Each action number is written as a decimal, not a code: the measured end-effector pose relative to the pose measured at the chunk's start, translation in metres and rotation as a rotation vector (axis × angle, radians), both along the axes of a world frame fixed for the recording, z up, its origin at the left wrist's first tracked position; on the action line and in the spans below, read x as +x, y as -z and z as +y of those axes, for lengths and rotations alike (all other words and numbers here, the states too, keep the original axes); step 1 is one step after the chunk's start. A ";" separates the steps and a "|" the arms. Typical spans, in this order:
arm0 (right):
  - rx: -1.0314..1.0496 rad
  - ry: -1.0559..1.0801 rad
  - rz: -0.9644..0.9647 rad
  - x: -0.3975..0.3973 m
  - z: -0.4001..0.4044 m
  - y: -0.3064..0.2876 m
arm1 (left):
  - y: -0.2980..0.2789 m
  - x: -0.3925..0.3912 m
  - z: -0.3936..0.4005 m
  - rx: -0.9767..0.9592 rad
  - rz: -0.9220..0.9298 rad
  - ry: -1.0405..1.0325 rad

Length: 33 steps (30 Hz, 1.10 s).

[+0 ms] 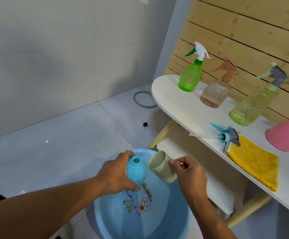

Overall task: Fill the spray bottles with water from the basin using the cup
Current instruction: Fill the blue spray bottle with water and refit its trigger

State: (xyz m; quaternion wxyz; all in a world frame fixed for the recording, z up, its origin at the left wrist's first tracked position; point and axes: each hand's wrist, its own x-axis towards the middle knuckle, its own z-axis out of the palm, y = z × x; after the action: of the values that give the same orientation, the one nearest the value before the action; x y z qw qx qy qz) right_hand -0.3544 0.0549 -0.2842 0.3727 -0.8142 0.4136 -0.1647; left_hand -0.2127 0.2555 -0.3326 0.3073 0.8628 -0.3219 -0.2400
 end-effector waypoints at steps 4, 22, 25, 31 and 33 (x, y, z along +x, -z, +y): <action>0.056 -0.026 0.180 0.007 -0.015 0.062 | 0.001 0.002 0.005 -0.013 0.004 -0.030; -0.013 -0.514 0.594 0.058 0.016 0.184 | 0.001 0.013 0.013 -0.033 0.033 -0.060; 0.098 -0.548 0.539 0.058 0.039 0.184 | 0.003 0.017 0.014 -0.050 0.039 -0.060; 0.235 -0.618 0.466 0.036 0.076 0.207 | 0.002 0.022 0.016 -0.039 0.025 -0.065; 0.331 -0.552 0.435 0.035 0.087 0.192 | 0.001 0.022 0.017 -0.045 0.025 -0.065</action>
State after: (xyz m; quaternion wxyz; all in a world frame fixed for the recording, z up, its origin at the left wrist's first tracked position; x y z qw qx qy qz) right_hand -0.3195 0.1420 -0.4757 0.4330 -0.8395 0.2695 0.1874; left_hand -0.1912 0.2722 -0.3333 0.3384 0.8625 -0.2953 -0.2333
